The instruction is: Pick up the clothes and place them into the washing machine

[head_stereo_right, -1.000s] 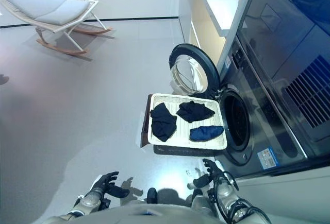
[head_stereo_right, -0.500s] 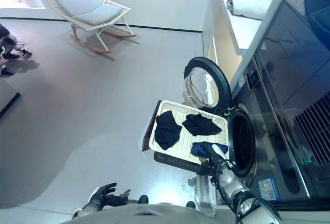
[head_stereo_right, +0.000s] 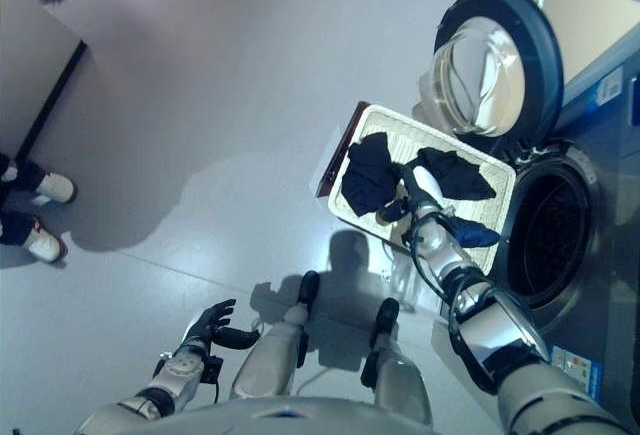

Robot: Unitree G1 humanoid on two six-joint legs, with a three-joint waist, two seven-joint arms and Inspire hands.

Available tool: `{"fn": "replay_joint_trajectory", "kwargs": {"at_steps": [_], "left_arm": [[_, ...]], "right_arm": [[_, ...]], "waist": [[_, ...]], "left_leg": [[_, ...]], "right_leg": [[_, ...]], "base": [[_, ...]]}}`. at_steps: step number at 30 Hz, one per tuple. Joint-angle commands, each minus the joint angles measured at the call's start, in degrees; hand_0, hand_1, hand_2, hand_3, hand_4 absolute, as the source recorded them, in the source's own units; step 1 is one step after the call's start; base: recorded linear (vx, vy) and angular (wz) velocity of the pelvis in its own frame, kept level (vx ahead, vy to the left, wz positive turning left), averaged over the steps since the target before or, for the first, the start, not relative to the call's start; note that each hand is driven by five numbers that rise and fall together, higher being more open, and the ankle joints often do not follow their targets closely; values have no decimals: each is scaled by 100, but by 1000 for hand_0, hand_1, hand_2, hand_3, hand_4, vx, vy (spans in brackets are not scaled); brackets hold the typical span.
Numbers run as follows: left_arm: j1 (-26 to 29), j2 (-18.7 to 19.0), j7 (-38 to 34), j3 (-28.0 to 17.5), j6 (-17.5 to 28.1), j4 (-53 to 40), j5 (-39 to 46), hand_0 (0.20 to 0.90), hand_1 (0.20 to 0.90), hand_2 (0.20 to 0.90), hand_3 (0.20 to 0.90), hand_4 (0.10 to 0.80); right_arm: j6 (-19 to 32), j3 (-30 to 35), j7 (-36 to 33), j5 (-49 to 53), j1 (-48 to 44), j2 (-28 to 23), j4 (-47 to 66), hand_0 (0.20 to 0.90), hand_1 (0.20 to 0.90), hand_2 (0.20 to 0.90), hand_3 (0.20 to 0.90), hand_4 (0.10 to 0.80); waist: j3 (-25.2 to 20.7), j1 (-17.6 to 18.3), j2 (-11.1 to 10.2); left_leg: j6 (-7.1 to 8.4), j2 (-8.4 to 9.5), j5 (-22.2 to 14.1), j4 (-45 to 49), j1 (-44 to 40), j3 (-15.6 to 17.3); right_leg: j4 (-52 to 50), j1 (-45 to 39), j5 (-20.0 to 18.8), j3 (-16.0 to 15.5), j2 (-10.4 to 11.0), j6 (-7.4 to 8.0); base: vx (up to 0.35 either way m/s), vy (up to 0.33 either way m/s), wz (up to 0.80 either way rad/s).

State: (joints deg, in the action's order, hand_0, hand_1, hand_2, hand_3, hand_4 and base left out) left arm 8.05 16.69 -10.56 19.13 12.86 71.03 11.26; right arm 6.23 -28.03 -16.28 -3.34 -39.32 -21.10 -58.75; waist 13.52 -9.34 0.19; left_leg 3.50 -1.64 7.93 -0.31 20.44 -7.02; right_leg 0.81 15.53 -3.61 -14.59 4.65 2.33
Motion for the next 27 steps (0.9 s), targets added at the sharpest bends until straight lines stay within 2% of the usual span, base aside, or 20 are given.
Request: {"fn": "replay_joint_trajectory", "kwargs": {"at_steps": [1, 8, 13, 22, 27], "left_arm": [[327, 284, -312, 114, 296, 52, 340, 900, 900, 900, 900, 800], [425, 236, -538, 252, 418, 39, 397, 900, 900, 900, 900, 800], [459, 250, -569, 299, 420, -9, 363, 900, 900, 900, 900, 800], [628, 250, -605, 385, 462, -90, 513, 900, 900, 900, 900, 800], [803, 198, -628, 461, 431, -62, 565, 900, 900, 900, 900, 800]], "right_arm": [[342, -28, -456, 343, -796, -414, 417, 900, 900, 900, 900, 800], [427, 237, -1036, 326, -1077, -500, 831, 900, 900, 900, 900, 800], [377, 108, -983, 356, -1365, -595, 549, 900, 900, 900, 900, 800], [306, -111, -961, 486, -2181, -796, -493, 900, 900, 900, 900, 800], [251, -121, -937, 651, -2606, -899, -1177, 900, 900, 900, 900, 800]], "waist": [[159, -130, -13], [271, -193, 1], [316, -253, 13], [533, -379, 124], [688, -412, 264]], "left_leg": [[-197, 473, -76, 12, 252, 324], [-186, 534, -76, 75, 426, 269], [-181, 573, -61, 60, 486, 229], [-164, 601, -23, 174, 824, 231], [-138, 623, -26, 347, 1157, 251]], "right_leg": [[-829, 329, 146, 279, 257, 262], [-885, 381, 231, 200, 294, 257], [-840, 376, 235, 132, 311, 268], [-989, 720, 241, 131, 311, 228], [-1225, 1053, 334, 156, 319, 176]], "base": [[-32, 24, 8], [32, 3, 10], [23, -7, 9], [-2, 4, 3], [-20, 9, 10]]}}
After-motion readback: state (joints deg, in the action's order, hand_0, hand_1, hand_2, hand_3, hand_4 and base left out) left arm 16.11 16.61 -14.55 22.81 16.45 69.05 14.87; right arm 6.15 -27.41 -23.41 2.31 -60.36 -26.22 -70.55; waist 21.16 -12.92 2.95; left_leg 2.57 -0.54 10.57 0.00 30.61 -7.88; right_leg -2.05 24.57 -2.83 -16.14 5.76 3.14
